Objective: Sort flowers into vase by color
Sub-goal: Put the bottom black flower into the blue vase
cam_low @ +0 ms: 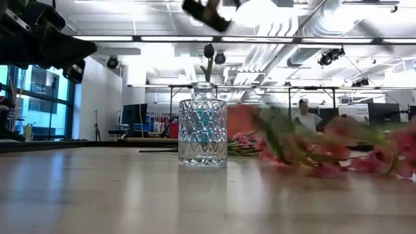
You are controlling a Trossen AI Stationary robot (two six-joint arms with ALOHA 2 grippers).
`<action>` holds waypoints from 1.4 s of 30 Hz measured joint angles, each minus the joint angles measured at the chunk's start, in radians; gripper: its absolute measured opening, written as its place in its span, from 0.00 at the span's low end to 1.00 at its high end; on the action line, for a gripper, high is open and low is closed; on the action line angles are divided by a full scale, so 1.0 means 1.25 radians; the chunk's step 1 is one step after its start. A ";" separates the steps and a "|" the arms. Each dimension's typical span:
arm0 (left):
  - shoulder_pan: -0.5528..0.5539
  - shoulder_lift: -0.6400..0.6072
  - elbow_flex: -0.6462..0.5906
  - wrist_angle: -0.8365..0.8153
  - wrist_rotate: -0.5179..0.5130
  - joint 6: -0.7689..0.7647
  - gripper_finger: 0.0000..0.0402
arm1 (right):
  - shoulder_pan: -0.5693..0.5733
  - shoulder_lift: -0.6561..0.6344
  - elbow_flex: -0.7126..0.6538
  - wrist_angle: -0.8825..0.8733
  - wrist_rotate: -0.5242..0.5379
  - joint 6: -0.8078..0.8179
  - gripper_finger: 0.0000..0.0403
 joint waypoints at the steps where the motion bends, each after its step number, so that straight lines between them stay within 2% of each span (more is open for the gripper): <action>1: 0.000 0.000 0.000 0.000 0.000 0.000 0.00 | -0.012 -0.007 0.001 0.018 -0.045 0.001 0.00; 4: 0.000 0.000 0.000 0.001 0.000 0.000 0.00 | -0.036 -0.008 0.002 0.049 -0.140 0.000 0.00; 8: 0.000 0.000 0.000 0.000 0.000 0.000 0.00 | -0.063 -0.006 0.000 0.075 -0.180 0.006 0.00; 11: 0.000 0.000 0.000 0.000 0.000 0.000 0.00 | -0.088 -0.006 0.000 0.140 -0.244 0.050 0.00; 15: 0.000 0.000 0.000 0.000 0.000 0.000 0.00 | -0.109 -0.014 0.001 0.228 -0.252 0.081 0.00; 18: 0.000 0.000 0.000 0.000 0.000 0.000 0.00 | -0.117 -0.042 0.001 0.266 -0.212 0.079 0.00; 20: 0.000 0.000 0.000 0.000 0.000 0.000 0.00 | -0.121 -0.073 0.001 0.238 -0.174 0.056 0.00; 25: 0.000 0.000 0.000 0.000 0.000 0.000 0.00 | -0.122 -0.140 0.002 0.029 -0.038 -0.028 0.00; 31: 0.000 0.000 0.000 0.000 0.000 0.000 0.00 | -0.126 -0.214 -0.005 -0.110 0.045 -0.045 0.00; 35: 0.000 0.000 0.000 0.000 0.000 0.000 0.00 | -0.128 -0.305 -0.144 -0.052 0.099 0.024 0.00; 38: 0.000 0.000 0.000 0.000 0.000 0.000 0.00 | -0.126 -0.419 -0.337 0.072 0.141 0.148 0.00; 42: 0.000 0.000 0.000 0.000 0.000 0.000 0.00 | -0.106 -0.586 -0.594 0.288 0.257 0.356 0.00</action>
